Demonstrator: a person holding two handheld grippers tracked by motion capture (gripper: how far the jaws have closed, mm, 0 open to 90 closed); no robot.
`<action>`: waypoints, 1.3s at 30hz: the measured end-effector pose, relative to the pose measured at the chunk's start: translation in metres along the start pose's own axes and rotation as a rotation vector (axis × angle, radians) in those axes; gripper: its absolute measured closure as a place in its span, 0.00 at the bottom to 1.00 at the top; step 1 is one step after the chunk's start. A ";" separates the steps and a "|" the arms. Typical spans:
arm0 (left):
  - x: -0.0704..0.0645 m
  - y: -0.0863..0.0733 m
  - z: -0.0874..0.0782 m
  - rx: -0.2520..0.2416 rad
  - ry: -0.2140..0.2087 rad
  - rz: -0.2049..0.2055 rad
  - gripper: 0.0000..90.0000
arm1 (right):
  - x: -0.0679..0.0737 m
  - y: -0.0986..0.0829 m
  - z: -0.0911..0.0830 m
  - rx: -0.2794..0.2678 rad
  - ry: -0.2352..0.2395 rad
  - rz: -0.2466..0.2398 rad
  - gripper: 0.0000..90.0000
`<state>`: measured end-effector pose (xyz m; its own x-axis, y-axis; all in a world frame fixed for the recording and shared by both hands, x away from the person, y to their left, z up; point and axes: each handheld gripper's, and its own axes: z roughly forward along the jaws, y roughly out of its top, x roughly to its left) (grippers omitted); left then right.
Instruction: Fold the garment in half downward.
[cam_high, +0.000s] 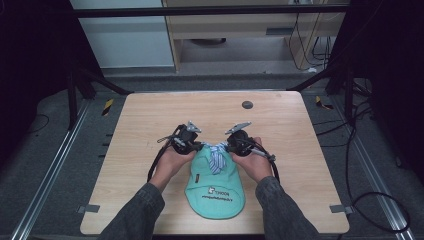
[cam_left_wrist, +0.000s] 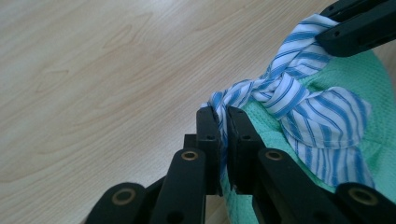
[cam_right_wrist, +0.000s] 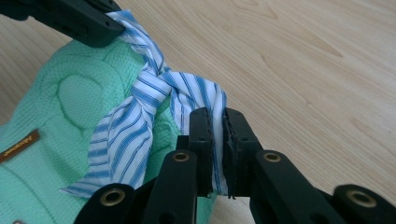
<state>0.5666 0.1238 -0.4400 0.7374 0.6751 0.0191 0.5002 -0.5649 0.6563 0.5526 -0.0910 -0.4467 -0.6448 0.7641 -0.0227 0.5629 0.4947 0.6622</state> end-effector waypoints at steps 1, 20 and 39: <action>0.000 0.001 -0.002 0.000 -0.002 0.009 0.94 | 0.000 0.000 -0.003 -0.003 0.004 0.003 0.92; 0.004 0.013 -0.023 -0.040 -0.019 0.064 0.94 | -0.002 0.012 -0.028 -0.067 0.020 -0.074 0.92; 0.009 0.026 -0.034 -0.058 -0.013 0.106 0.94 | -0.003 0.019 -0.039 -0.104 0.004 -0.131 0.92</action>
<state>0.5708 0.1307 -0.3974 0.7910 0.6065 0.0810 0.3920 -0.6040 0.6940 0.5451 -0.0995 -0.4048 -0.7114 0.6940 -0.1110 0.4176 0.5444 0.7275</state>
